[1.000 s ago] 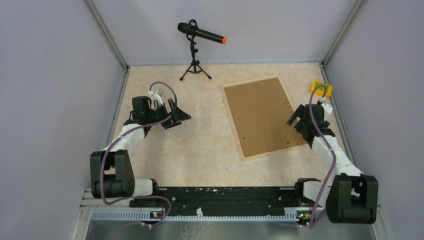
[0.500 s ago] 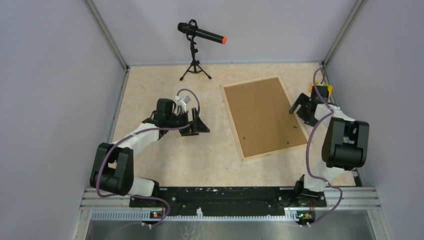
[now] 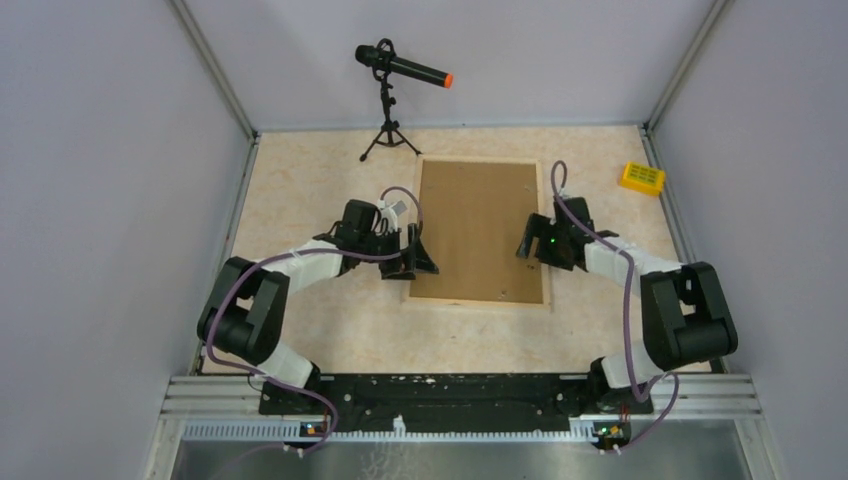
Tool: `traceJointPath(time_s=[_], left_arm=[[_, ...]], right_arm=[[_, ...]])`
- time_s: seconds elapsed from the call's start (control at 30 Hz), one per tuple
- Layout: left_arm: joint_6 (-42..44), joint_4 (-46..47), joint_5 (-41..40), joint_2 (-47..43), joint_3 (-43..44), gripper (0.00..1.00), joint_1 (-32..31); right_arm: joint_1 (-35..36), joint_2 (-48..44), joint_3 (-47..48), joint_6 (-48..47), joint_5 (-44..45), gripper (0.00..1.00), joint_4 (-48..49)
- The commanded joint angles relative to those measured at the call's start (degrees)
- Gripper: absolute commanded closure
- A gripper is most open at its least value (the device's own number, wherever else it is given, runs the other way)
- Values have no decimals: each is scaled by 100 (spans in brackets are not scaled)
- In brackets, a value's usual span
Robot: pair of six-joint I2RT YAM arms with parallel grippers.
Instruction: Put the photo into the frame
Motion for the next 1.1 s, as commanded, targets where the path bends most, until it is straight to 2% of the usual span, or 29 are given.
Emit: traceJointPath(time_s=[0.0, 0.2, 0.3, 0.43, 0.53, 0.77, 0.97, 1.07], left_arm=[[80, 135, -458, -17, -47, 6, -37], [149, -71, -799, -298, -313, 9, -37], [167, -329, -932, -652, -285, 4, -37], [429, -665, -1584, -1145, -120, 1, -28], [506, -859, -2083, -1107, 11, 1, -20], [360, -768, -2225, -403, -58, 3, -25], [205, -295, -1943, -431, -509, 6, -96], [148, -240, -1859, -482, -602, 7, -114]], right_arm=[[491, -183, -379, 264, -144, 18, -313], [609, -278, -203, -237, 746, 15, -980], [817, -357, -14, -439, 1024, 17, -1265], [1217, -366, 141, -510, 1038, 18, -1331], [1418, -240, 184, -447, 1281, 18, -1395], [1492, 76, 164, -282, 1593, 43, -1287], [1487, 255, 147, 35, 1887, 66, -1224], [1489, 286, 172, 396, 2207, 90, -1365]])
